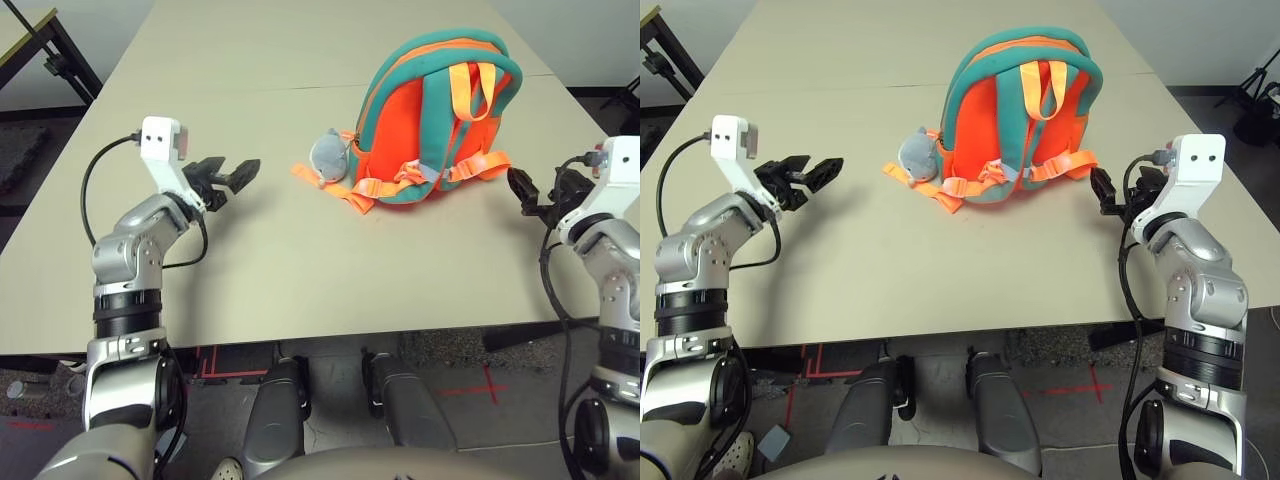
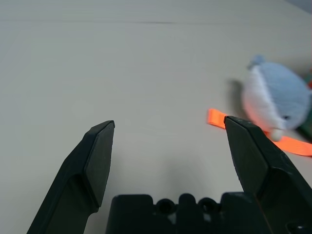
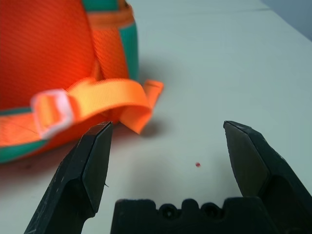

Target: Put the pencil case into the backpack and zip it.

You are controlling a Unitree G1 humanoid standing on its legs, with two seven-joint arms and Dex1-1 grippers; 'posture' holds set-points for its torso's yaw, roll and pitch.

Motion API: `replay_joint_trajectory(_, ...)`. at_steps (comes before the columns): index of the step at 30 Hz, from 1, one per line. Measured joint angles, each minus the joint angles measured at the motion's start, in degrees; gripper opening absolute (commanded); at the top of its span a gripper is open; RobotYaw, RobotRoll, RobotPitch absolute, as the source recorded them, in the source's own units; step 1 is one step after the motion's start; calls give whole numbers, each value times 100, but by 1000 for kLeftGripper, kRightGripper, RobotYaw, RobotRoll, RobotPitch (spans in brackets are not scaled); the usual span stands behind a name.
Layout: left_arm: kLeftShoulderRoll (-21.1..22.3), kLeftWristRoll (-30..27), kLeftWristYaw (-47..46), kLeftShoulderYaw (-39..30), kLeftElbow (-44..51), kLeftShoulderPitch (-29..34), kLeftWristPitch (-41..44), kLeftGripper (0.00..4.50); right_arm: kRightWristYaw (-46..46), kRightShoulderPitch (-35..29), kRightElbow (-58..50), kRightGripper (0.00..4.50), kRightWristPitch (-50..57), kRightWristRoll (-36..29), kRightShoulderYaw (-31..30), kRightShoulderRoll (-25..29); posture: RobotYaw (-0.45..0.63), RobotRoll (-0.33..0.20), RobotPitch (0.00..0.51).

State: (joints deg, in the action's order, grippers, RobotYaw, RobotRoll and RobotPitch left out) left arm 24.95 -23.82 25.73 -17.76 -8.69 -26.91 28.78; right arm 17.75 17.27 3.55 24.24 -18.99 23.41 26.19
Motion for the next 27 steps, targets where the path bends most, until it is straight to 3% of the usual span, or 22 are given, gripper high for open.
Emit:
replay_joint_trajectory(14, -20, 372, -788, -406, -775, 296, -1523, 4500, -246, 135, 1074, 4490, -1727, 133, -14, -149, -65, 0, 205)
replay_joint_trajectory(27, 28, 396, -956, -525, -966, 424, -1810, 4500, -301, 426, 1477, 4490, -2232, 218, -80, -265, -75, 0, 220)
